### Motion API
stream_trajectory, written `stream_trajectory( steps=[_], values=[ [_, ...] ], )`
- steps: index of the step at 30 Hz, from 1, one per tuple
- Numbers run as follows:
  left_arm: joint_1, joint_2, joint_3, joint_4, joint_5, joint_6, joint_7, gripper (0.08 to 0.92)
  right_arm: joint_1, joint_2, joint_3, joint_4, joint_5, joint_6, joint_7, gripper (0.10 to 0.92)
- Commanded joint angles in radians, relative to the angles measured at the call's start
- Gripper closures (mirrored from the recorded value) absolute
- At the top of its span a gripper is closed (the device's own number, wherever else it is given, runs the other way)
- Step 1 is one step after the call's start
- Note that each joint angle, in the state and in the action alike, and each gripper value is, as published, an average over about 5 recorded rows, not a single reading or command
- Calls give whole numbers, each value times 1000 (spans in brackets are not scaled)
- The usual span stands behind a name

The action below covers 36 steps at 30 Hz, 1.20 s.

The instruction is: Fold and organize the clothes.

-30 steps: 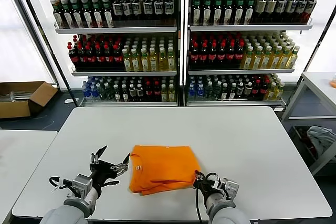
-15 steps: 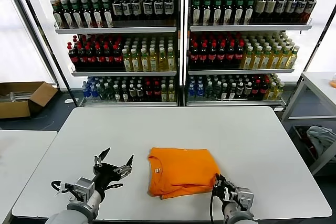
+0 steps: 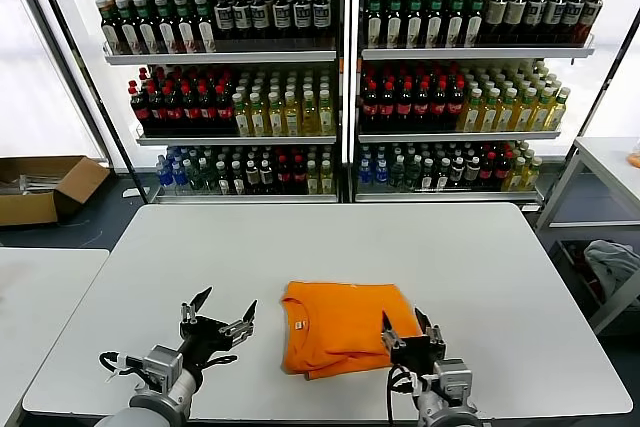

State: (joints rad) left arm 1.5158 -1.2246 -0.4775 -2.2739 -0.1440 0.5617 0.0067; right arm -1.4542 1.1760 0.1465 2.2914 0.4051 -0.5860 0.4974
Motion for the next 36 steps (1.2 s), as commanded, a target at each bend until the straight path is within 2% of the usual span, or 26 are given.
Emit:
stream_trajectory(
  steps=[1, 5, 8, 21, 26, 31, 36],
  values=[
    [8, -9, 2, 6, 2, 1, 0, 177, 40, -51, -127, -144, 59, 1, -82, 335],
    [6, -14, 11, 10, 5, 3, 0, 177, 31, -43, -126, -163, 59, 2, -77, 237],
    [5, -17, 17, 13, 7, 3, 0, 177, 23, -43, -116, -161, 56, 3, -71, 207],
    [12, -14, 16, 8, 6, 1, 2, 177, -23, -36, -106, -149, 20, 3, -47, 203],
    [17, -22, 11, 0, 6, -2, 1, 177, -54, -37, -62, -53, 8, 5, -52, 203],
    [11, -61, 8, -15, 4, -61, -26, 177, -64, -27, 95, 96, -78, 17, -85, 203],
    [6, -136, 23, -27, 3, -167, -65, 177, -35, -32, 352, 57, -163, 89, -104, 203]
  ],
)
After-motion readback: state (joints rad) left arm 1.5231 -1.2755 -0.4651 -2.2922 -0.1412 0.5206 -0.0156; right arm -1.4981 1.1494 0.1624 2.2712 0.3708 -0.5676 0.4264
